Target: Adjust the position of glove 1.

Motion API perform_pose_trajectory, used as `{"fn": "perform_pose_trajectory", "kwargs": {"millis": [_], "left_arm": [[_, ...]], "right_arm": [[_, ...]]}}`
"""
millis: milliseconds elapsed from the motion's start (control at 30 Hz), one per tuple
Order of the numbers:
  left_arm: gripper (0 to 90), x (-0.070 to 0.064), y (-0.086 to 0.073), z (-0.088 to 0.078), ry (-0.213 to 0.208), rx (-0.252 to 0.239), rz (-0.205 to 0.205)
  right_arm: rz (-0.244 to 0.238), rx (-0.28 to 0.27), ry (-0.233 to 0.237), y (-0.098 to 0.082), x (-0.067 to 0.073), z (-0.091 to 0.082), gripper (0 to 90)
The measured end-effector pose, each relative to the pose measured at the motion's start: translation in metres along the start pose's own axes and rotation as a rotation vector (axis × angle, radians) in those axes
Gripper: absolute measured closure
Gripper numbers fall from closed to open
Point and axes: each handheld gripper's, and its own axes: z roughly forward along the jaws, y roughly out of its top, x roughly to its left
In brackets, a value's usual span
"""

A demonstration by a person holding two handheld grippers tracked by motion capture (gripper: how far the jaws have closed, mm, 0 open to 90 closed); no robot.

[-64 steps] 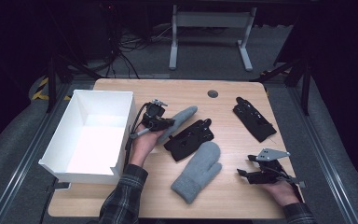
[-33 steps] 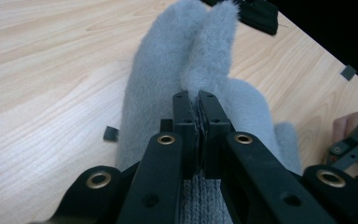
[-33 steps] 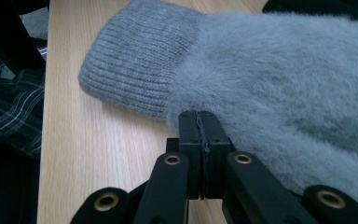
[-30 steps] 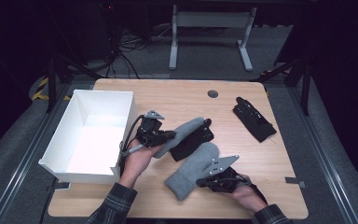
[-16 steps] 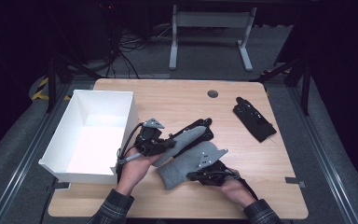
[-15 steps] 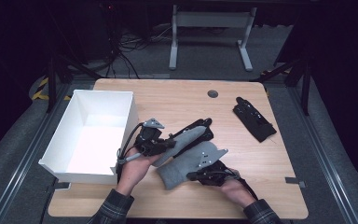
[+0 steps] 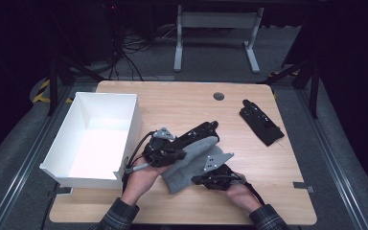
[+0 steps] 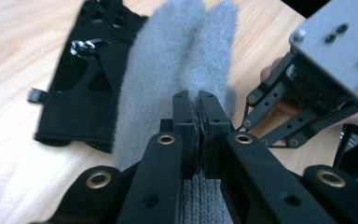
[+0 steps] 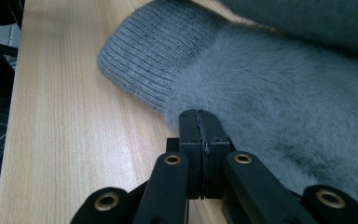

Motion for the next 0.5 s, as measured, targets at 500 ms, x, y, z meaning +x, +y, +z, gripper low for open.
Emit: {"fn": "perform_pose_trajectory", "kwargs": {"millis": [500], "left_arm": [[85.3,-0.008,-0.009,0.009,-0.077,0.052,0.037]], "right_arm": [[0.038,-0.018,-0.043,-0.022,-0.002,-0.035,80.9]]}}
